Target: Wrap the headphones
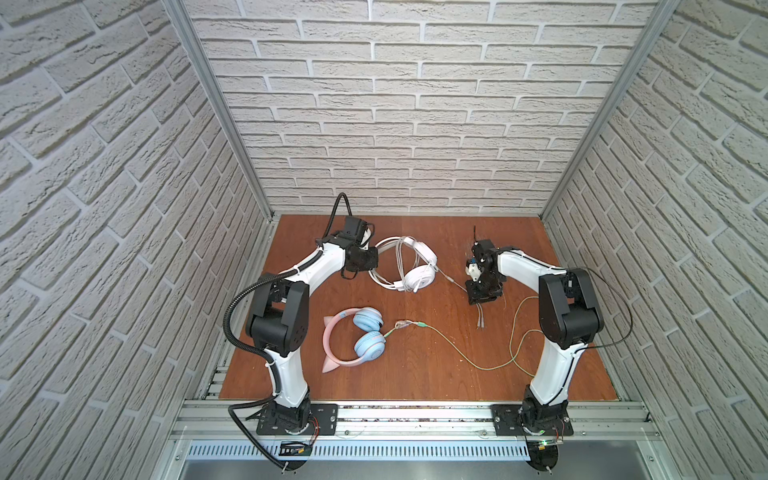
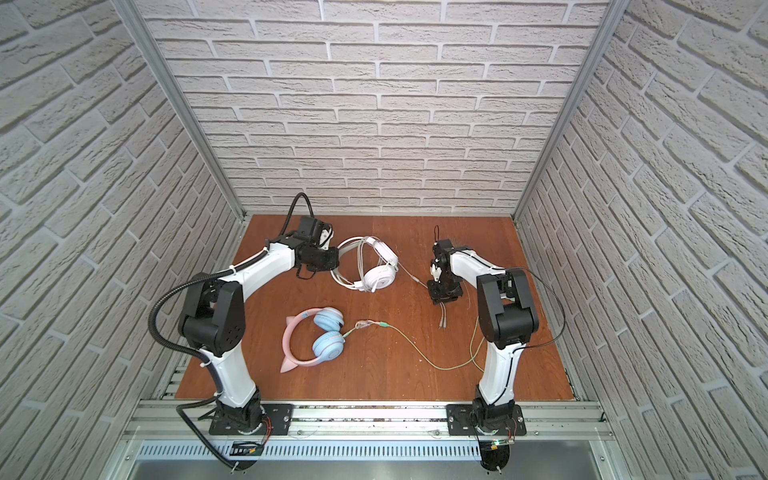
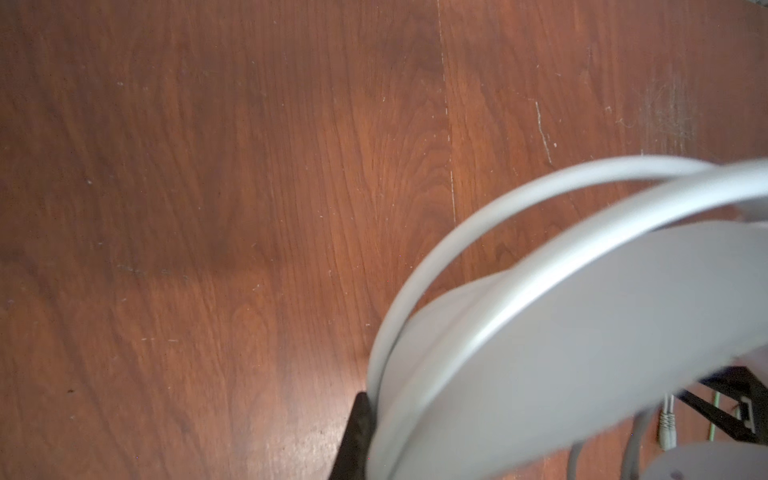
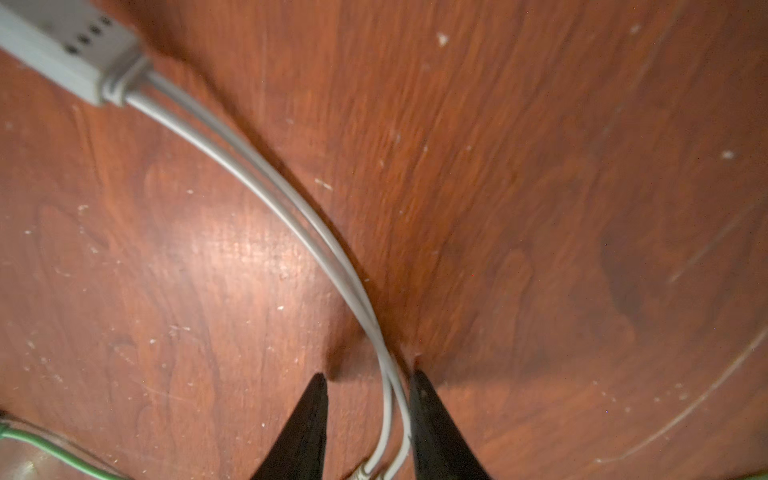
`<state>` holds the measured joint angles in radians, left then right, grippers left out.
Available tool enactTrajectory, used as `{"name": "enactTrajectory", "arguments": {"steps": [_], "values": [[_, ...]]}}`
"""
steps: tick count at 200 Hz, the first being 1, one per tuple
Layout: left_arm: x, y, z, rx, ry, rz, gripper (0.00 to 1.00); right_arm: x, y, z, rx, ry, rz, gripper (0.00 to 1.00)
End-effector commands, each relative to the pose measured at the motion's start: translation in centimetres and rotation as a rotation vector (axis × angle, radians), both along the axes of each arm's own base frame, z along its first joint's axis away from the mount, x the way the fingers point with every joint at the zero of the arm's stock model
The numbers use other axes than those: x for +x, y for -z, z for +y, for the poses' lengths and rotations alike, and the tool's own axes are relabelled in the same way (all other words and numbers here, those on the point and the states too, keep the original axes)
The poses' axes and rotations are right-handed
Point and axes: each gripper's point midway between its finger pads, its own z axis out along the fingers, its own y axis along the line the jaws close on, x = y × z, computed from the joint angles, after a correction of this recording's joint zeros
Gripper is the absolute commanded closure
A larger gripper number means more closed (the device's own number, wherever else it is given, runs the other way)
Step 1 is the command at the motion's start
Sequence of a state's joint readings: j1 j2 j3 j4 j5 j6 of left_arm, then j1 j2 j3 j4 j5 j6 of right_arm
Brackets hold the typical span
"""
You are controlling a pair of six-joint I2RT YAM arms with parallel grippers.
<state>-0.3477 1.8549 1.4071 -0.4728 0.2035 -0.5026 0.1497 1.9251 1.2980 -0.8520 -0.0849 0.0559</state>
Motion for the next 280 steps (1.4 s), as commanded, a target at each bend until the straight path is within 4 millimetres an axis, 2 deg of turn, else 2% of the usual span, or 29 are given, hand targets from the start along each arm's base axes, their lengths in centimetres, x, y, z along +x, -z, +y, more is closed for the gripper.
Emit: {"name": "enactTrajectory", "arguments": {"steps": [1, 25, 84, 130, 153, 195, 227, 257, 280], "values": [[1.6, -3.4, -0.3, -0.067, -0.032, -0.079, 1.0, -1.5, 0.6, 2.0, 0.078, -0.042, 0.067, 0.65], [2.0, -3.1, -0.2, -0.118, -0.064, -0.07, 1.0, -2.3, 0.4, 3.4, 0.118, -0.069, 0.08, 0.65], [2.1, -2.2, 0.5, -0.108, -0.096, -0.039, 1.0, -4.5, 0.0, 7.5, 0.187, -0.138, 0.103, 0.65], [2.2, -1.1, 1.2, -0.087, -0.122, -0.016, 1.0, -5.6, -0.4, 9.5, 0.232, -0.193, 0.098, 0.64], [2.1, -0.6, 1.3, -0.069, -0.119, 0.001, 1.0, -5.2, -1.6, 9.7, 0.223, -0.269, 0.036, 0.64], [2.3, 0.0, 1.8, -0.039, -0.109, 0.022, 1.0, -3.8, -7.0, 8.6, 0.126, -0.524, -0.204, 0.62], [2.6, -0.1, 1.6, -0.035, -0.099, 0.02, 1.0, -3.7, -9.7, 7.9, 0.053, -0.748, -0.37, 0.59], [2.9, -0.5, 1.6, -0.037, -0.095, 0.013, 1.0, -5.4, -9.9, 8.3, 0.03, -1.073, -0.386, 0.59], [3.0, -0.7, 1.8, -0.03, -0.092, 0.015, 1.0, -5.2, -9.1, 7.8, -0.067, -1.173, -0.356, 0.58]]}}
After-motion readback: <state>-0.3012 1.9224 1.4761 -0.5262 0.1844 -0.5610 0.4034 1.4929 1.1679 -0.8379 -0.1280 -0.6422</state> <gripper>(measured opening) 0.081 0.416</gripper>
